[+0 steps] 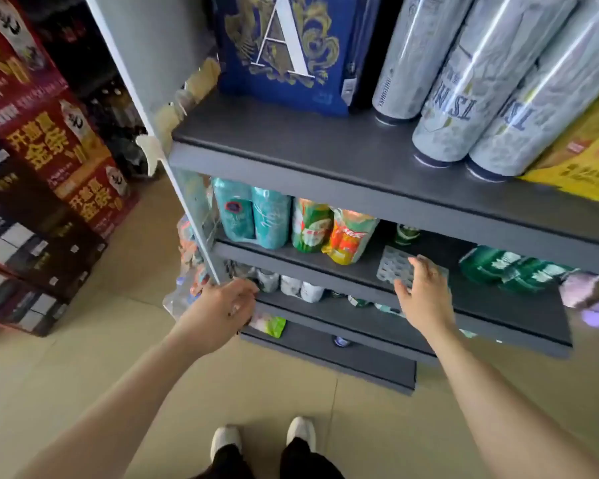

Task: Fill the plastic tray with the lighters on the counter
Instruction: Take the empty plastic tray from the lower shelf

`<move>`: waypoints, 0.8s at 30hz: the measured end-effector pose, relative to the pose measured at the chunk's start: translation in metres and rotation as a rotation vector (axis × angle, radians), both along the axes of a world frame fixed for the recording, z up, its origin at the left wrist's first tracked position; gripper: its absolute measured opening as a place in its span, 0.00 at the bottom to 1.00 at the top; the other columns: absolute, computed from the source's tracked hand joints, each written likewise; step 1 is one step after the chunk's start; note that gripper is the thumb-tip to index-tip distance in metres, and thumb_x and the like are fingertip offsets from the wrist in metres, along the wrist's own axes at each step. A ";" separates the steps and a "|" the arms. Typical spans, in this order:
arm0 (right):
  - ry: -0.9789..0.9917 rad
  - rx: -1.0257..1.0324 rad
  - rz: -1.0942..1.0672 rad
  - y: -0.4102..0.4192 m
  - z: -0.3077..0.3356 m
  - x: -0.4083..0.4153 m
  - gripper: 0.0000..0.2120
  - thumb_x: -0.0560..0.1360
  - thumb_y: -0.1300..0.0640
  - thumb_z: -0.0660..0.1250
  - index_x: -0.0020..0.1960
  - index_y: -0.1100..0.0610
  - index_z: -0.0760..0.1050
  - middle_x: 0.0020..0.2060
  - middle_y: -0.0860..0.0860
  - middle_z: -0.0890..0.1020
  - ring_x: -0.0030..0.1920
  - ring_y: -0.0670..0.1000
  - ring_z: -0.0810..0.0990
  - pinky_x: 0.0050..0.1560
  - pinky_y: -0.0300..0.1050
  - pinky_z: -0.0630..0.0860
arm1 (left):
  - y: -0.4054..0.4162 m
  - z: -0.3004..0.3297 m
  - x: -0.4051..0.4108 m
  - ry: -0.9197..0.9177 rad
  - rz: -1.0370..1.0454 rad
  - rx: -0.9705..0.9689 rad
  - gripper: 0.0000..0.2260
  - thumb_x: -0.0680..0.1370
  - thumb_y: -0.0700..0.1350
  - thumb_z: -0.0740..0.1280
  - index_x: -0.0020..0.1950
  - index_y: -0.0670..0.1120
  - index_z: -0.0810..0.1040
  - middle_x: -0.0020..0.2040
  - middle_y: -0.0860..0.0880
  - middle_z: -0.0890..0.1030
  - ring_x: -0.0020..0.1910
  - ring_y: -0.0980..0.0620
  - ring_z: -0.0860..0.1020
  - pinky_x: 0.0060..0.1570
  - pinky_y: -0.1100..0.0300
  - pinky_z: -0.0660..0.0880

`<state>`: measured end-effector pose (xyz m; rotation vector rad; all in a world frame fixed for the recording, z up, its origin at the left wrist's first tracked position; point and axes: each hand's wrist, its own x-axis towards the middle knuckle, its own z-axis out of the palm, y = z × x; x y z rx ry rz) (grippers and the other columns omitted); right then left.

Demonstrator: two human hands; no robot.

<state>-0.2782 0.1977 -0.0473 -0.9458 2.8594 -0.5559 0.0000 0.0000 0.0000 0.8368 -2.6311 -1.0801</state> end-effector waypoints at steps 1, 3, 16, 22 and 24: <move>-0.029 0.056 0.008 0.000 -0.004 -0.010 0.26 0.74 0.51 0.63 0.67 0.63 0.63 0.68 0.62 0.66 0.68 0.61 0.64 0.67 0.55 0.63 | 0.001 -0.005 -0.005 0.004 0.007 -0.018 0.08 0.75 0.39 0.65 0.53 0.43 0.77 0.43 0.54 0.77 0.41 0.56 0.76 0.43 0.69 0.68; -0.063 0.167 0.050 0.001 -0.011 -0.027 0.32 0.73 0.44 0.62 0.70 0.62 0.59 0.71 0.61 0.63 0.71 0.59 0.60 0.70 0.54 0.56 | 0.005 -0.004 -0.016 -0.020 0.031 -0.047 0.09 0.75 0.39 0.65 0.54 0.44 0.77 0.46 0.52 0.76 0.44 0.51 0.77 0.45 0.62 0.70; 0.268 0.455 0.457 0.019 -0.024 -0.013 0.37 0.59 0.39 0.73 0.61 0.57 0.69 0.53 0.57 0.79 0.54 0.60 0.75 0.50 0.57 0.75 | 0.032 -0.019 -0.019 -0.074 0.135 -0.022 0.09 0.76 0.43 0.63 0.55 0.45 0.76 0.45 0.52 0.79 0.41 0.64 0.75 0.40 0.70 0.69; 0.403 0.263 0.547 0.006 -0.021 0.012 0.29 0.58 0.64 0.74 0.57 0.56 0.70 0.48 0.55 0.80 0.44 0.57 0.80 0.42 0.50 0.78 | 0.039 -0.033 0.009 -0.126 0.237 0.023 0.08 0.76 0.42 0.63 0.54 0.46 0.76 0.43 0.54 0.78 0.41 0.62 0.75 0.38 0.72 0.68; 0.413 0.133 0.678 -0.002 -0.018 0.033 0.23 0.59 0.65 0.72 0.52 0.56 0.70 0.41 0.52 0.80 0.37 0.54 0.79 0.35 0.44 0.76 | 0.040 -0.040 0.020 -0.153 0.262 0.056 0.07 0.76 0.42 0.63 0.54 0.47 0.75 0.43 0.55 0.78 0.41 0.62 0.75 0.39 0.70 0.69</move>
